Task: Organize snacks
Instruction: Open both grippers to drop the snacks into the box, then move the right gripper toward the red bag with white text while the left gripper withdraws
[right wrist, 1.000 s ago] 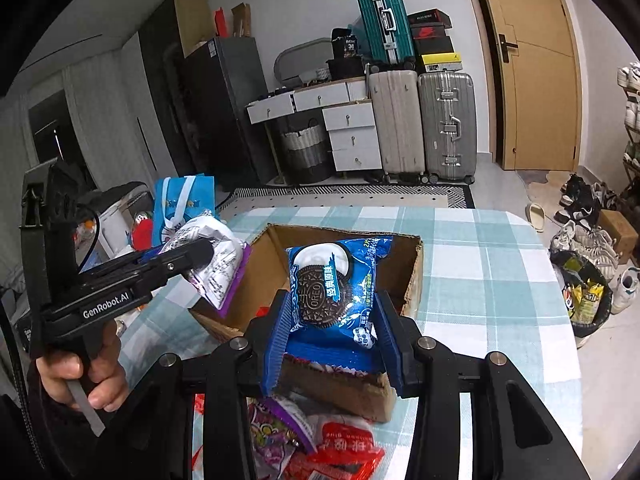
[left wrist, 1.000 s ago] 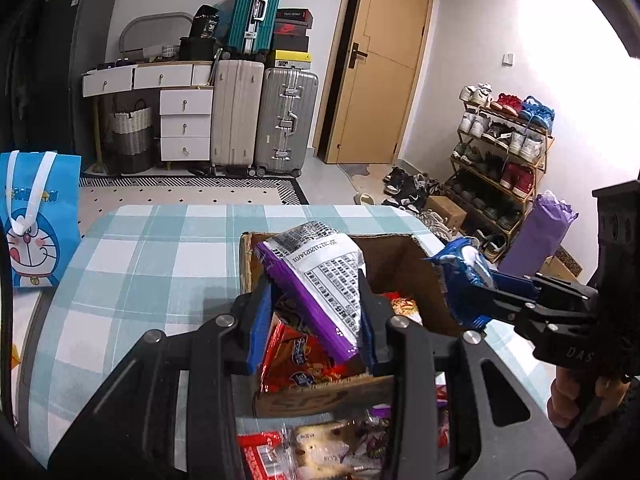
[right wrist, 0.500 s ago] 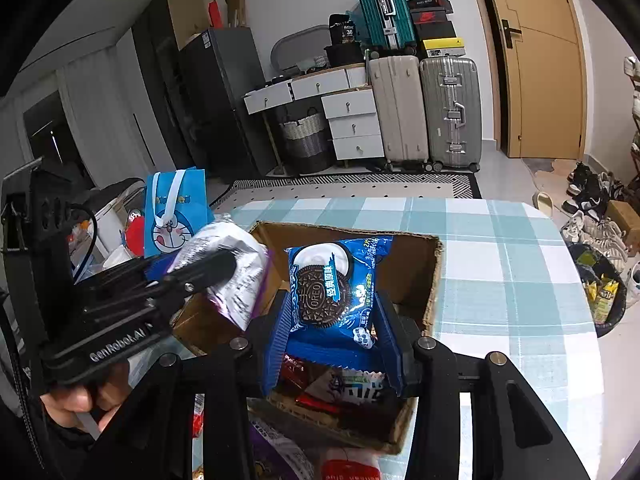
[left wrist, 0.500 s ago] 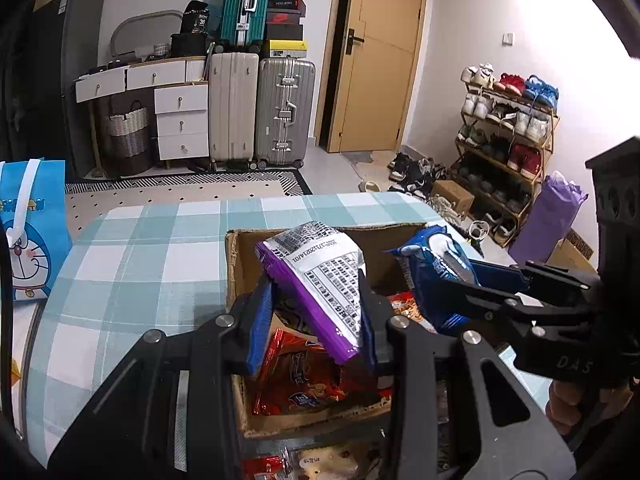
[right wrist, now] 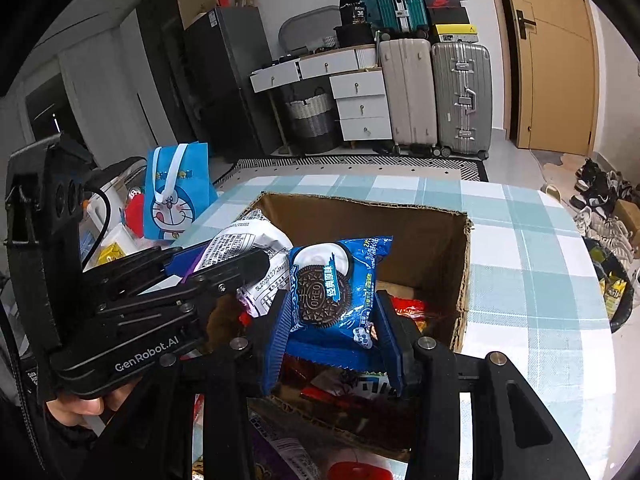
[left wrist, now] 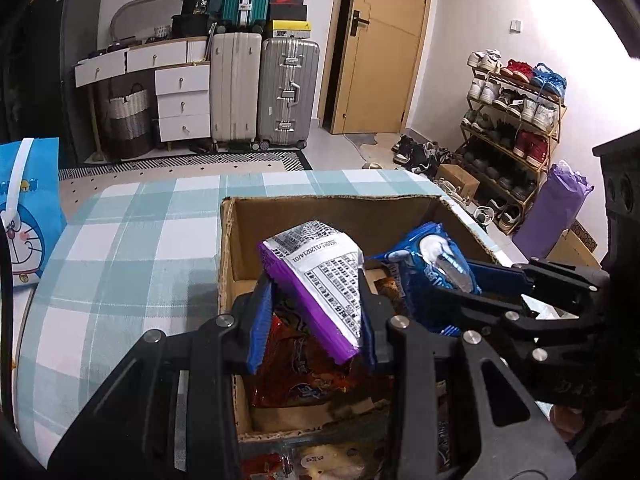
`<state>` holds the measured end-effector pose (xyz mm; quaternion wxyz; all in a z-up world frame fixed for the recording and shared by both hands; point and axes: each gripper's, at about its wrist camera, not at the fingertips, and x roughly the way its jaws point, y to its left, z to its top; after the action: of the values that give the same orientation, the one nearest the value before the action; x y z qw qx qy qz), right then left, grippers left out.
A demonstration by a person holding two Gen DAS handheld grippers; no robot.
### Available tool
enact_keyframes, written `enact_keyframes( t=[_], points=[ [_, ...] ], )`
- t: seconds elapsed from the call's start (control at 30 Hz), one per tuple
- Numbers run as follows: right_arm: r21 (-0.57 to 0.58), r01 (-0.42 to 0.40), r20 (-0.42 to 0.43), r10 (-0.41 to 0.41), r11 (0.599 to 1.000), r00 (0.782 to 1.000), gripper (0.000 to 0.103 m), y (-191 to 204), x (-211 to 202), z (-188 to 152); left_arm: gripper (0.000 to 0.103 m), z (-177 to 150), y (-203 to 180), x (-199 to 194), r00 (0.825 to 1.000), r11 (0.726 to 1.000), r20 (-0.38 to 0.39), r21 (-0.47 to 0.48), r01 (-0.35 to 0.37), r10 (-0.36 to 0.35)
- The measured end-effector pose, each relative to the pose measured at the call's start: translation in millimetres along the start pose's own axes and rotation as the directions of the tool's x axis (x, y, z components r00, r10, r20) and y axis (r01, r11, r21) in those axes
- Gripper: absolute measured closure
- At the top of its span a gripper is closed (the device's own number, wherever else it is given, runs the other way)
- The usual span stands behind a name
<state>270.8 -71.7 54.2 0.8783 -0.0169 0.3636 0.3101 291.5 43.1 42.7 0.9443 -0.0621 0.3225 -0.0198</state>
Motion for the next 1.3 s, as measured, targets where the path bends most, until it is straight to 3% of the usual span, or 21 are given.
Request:
enact_keyframes(
  t=[0.3,0.37,0.43,0.53,0.67,0.8,1.03,1.3],
  points=[
    [0.003,0.027,-0.010,-0.027,1.000,1.000,0.061,1,-4,-1,0.067,-7,0,-10,1.000,1.000,-0.009,0.018,-0.008,0.008],
    [0.012,0.028,0.012,-0.029,1.000,1.000,0.053,-1,-12,-2,0.064,-9,1,-17,1.000,1.000,-0.016,0.009,-0.001,0.001],
    [0.020,0.040,0.029,-0.041,0.999,0.999,0.047,-3,-22,-6,0.048,-11,2,-26,1.000,1.000,-0.008,0.005,0.004,-0.004],
    [0.033,0.032,0.045,-0.033,0.999,0.998,0.014,-8,-38,-12,0.025,-15,2,-44,1.000,1.000,0.021,0.014,-0.007,0.007],
    [0.029,0.059,0.090,-0.061,0.998,0.994,0.001,-10,-64,-22,0.019,-24,3,-66,0.999,1.000,0.041,0.010,-0.022,0.021],
    [0.047,0.083,0.105,-0.087,0.995,0.991,0.001,-14,-83,-36,0.001,-37,7,-88,0.998,0.999,0.048,0.000,-0.040,0.040],
    [0.102,0.099,0.095,-0.109,0.990,0.990,0.001,-29,-101,-71,0.001,-72,24,-116,0.997,0.997,0.034,-0.039,-0.073,0.075],
    [0.093,0.112,0.064,-0.119,0.989,0.991,0.000,-23,-94,-94,0.001,-107,42,-113,0.994,0.992,-0.014,-0.073,-0.106,0.105]
  ],
)
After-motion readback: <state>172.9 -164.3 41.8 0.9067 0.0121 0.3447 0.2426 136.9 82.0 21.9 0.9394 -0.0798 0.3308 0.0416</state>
